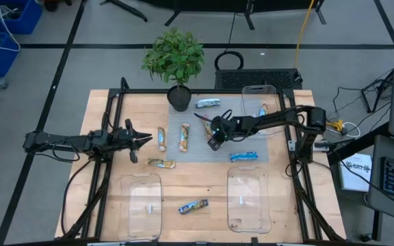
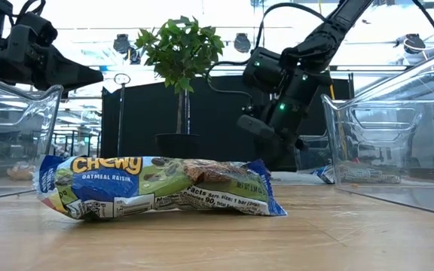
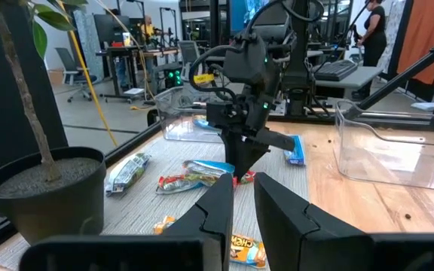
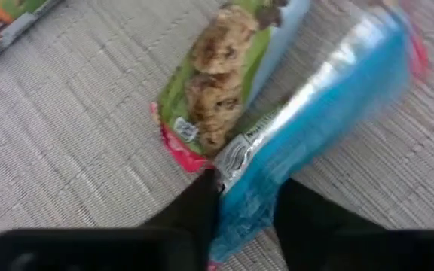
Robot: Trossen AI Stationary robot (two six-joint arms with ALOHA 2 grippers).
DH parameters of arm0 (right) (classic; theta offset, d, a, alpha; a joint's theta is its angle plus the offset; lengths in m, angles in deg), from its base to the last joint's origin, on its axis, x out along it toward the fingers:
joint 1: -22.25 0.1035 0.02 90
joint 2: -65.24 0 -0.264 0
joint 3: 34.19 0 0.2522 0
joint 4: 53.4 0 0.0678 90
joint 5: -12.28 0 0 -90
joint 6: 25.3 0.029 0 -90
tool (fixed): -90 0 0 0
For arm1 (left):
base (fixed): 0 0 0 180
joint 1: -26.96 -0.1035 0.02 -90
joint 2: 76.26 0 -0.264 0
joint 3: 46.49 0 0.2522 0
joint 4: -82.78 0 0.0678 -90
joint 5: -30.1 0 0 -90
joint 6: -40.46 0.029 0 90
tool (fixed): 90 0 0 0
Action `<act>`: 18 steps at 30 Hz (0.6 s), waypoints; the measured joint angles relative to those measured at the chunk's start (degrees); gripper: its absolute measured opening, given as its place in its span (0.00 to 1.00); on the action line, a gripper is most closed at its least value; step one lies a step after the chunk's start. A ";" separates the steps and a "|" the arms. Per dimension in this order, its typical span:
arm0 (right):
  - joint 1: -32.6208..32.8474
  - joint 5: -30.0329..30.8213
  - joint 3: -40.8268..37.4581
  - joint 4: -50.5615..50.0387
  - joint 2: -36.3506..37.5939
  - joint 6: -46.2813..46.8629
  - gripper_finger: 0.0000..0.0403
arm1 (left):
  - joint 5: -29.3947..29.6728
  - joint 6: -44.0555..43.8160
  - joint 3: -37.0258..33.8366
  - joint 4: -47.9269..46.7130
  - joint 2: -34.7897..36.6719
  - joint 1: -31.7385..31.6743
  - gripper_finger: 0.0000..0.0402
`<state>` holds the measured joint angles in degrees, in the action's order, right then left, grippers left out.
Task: Pick and place Granola Bars by type
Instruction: Put the right red granola bar into the top transparent bin
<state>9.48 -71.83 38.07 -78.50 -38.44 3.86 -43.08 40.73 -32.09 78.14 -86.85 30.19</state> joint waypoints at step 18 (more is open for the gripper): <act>1.96 3.02 -0.04 -0.51 12.61 -7.69 0.01 | 0.02 -0.15 0.00 -0.39 -0.01 0.00 0.16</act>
<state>11.44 -68.81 38.02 -79.01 -25.83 -3.83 -43.06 40.58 -32.09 77.75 -86.87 30.18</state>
